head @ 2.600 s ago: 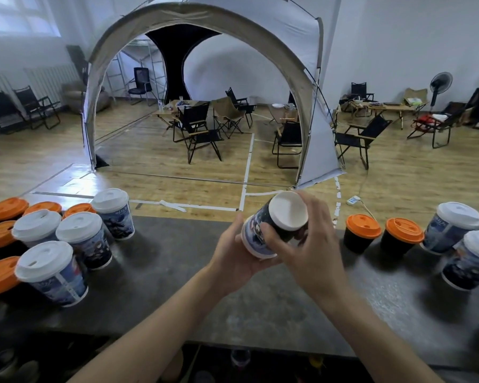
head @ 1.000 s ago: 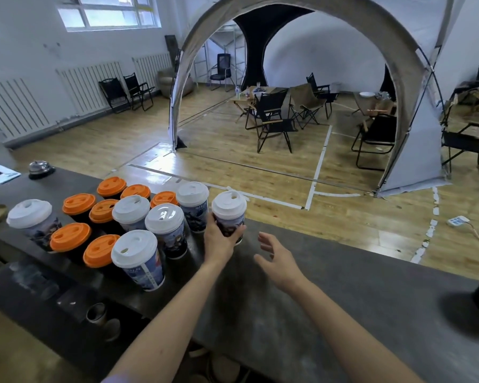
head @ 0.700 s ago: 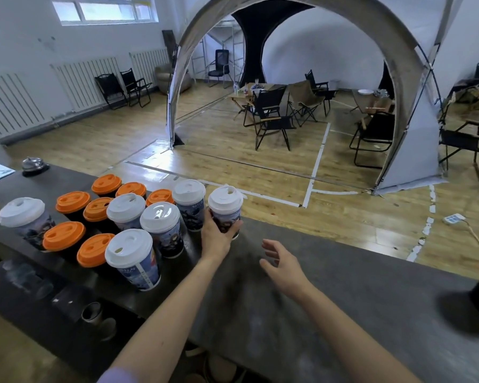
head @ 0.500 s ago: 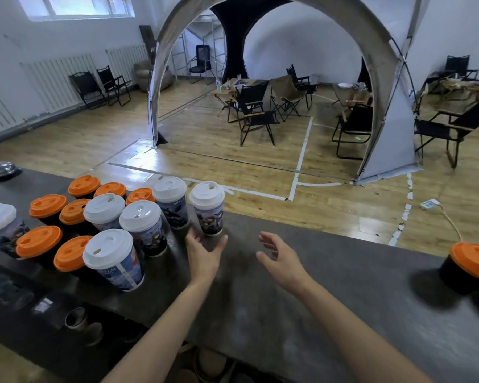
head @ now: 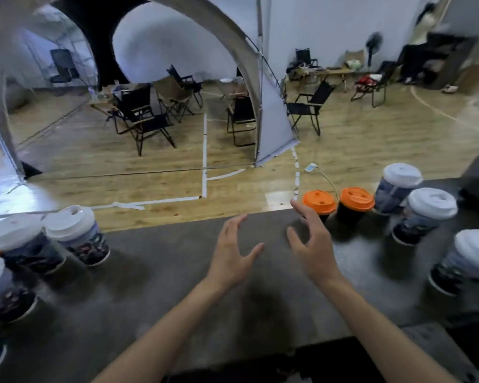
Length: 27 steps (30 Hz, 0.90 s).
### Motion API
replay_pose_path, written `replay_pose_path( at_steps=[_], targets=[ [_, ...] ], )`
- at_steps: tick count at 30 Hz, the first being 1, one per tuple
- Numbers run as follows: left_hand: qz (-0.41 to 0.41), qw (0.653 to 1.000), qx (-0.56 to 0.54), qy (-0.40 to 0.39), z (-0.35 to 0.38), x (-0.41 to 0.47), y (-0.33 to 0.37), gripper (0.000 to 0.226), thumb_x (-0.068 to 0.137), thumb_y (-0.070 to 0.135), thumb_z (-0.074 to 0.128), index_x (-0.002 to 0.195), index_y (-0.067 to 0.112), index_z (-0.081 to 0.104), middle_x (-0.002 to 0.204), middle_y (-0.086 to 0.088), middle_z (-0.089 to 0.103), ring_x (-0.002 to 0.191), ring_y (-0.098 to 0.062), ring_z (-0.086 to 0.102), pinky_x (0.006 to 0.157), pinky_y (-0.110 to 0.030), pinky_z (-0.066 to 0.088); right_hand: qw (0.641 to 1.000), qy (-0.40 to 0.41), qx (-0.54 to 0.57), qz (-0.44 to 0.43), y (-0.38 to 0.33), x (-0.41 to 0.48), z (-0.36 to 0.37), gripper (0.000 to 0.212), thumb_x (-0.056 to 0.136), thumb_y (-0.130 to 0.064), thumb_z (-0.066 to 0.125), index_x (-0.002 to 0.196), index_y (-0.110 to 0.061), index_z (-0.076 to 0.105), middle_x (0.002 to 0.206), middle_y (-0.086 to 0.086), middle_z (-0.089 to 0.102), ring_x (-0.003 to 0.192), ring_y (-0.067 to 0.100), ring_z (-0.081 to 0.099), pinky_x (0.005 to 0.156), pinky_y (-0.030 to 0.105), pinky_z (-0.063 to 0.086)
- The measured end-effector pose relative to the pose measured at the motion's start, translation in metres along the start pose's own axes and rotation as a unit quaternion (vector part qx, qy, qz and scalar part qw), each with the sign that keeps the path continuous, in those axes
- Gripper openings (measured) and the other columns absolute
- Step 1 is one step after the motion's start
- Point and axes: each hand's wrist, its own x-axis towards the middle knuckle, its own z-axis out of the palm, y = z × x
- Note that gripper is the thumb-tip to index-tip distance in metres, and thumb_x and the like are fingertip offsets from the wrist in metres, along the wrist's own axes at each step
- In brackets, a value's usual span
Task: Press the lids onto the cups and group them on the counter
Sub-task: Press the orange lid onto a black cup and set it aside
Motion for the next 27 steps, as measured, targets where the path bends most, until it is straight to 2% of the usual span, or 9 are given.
replay_pose_path(
  at_steps=[4,8,11,13,16,20,23,25,27],
  targets=[
    [0.074,0.993,0.04,-0.08,0.065,0.048,0.049,0.082,0.085,0.041,0.08,0.151,0.018,0.038,0.154,-0.005,0.04,0.143,-0.019,0.036,0.12,-0.036,0.031,0.997,0.063,-0.036,0.005,0.021,-0.009,-0.056,0.054,0.087,-0.011,0.058,0.141,-0.014,0.056,0.141,-0.002,0.059,0.135,0.012,0.053,0.113,0.033,0.042],
    [0.091,0.981,0.115,-0.129,0.118,0.088,0.078,0.096,0.081,0.046,0.081,0.157,0.026,0.026,0.166,-0.007,0.014,0.151,-0.03,0.019,0.12,-0.043,0.027,0.993,0.1,-0.056,0.007,0.04,-0.014,-0.089,0.052,0.085,-0.007,0.058,0.136,-0.017,0.057,0.136,-0.004,0.06,0.127,-0.004,0.052,0.111,0.023,0.041],
    [0.065,0.973,0.156,-0.157,0.147,0.114,0.08,0.103,0.081,0.052,0.08,0.161,0.027,0.02,0.169,-0.01,0.003,0.153,-0.036,0.01,0.122,-0.048,0.023,0.992,0.102,-0.08,-0.001,0.05,-0.012,-0.105,0.052,0.085,-0.004,0.059,0.137,-0.011,0.058,0.136,-0.001,0.06,0.128,0.007,0.053,0.112,0.014,0.035],
    [0.049,0.972,0.164,-0.161,0.159,0.122,0.076,0.096,0.085,0.046,0.078,0.161,0.027,0.022,0.169,-0.01,0.006,0.152,-0.037,0.011,0.123,-0.051,0.024,0.99,0.091,-0.104,-0.01,0.057,-0.007,-0.113,0.053,0.087,0.002,0.062,0.138,-0.008,0.057,0.139,0.003,0.059,0.131,0.013,0.052,0.115,0.015,0.032],
    [0.06,0.976,0.173,-0.12,0.162,0.117,0.07,0.079,0.087,0.03,0.074,0.155,0.024,0.035,0.16,-0.008,0.026,0.142,-0.034,0.027,0.114,-0.049,0.037,0.983,0.071,-0.169,-0.019,0.074,0.014,-0.118,0.053,0.088,-0.001,0.067,0.14,-0.004,0.056,0.144,0.012,0.056,0.136,0.023,0.049,0.119,0.021,0.028],
    [0.063,0.98,0.161,-0.103,0.137,0.09,0.062,0.078,0.082,0.033,0.077,0.15,0.026,0.04,0.151,-0.002,0.035,0.136,-0.026,0.032,0.109,-0.043,0.043,0.952,0.006,-0.306,0.007,0.097,0.063,-0.112,0.062,0.093,-0.019,0.072,0.145,0.003,0.046,0.155,0.022,0.043,0.144,0.039,0.04,0.121,0.046,0.03],
    [0.064,0.985,0.146,-0.073,0.099,0.056,0.045,0.078,0.081,0.036,0.079,0.149,0.027,0.042,0.149,0.004,0.038,0.136,-0.019,0.033,0.109,-0.035,0.042,0.911,-0.06,-0.405,0.049,0.119,0.093,-0.103,0.077,0.097,-0.041,0.066,0.153,0.0,0.032,0.16,0.025,0.029,0.149,0.041,0.027,0.123,0.047,0.024],
    [0.048,0.987,0.149,-0.044,0.067,0.03,0.031,0.079,0.082,0.039,0.079,0.15,0.029,0.041,0.15,0.008,0.038,0.136,-0.016,0.032,0.106,-0.028,0.038,0.907,-0.06,-0.412,0.07,0.132,0.104,-0.097,0.079,0.094,-0.045,0.068,0.149,0.0,0.035,0.157,0.027,0.031,0.145,0.044,0.03,0.12,0.05,0.026],
    [0.018,0.986,0.165,-0.008,0.03,0.005,0.013,0.078,0.082,0.042,0.079,0.15,0.03,0.042,0.15,0.008,0.039,0.136,-0.016,0.034,0.104,-0.027,0.034,0.924,-0.032,-0.37,0.09,0.139,0.108,-0.092,0.074,0.09,-0.035,0.077,0.143,0.003,0.041,0.149,0.031,0.039,0.137,0.048,0.037,0.115,0.055,0.033]
  ],
)
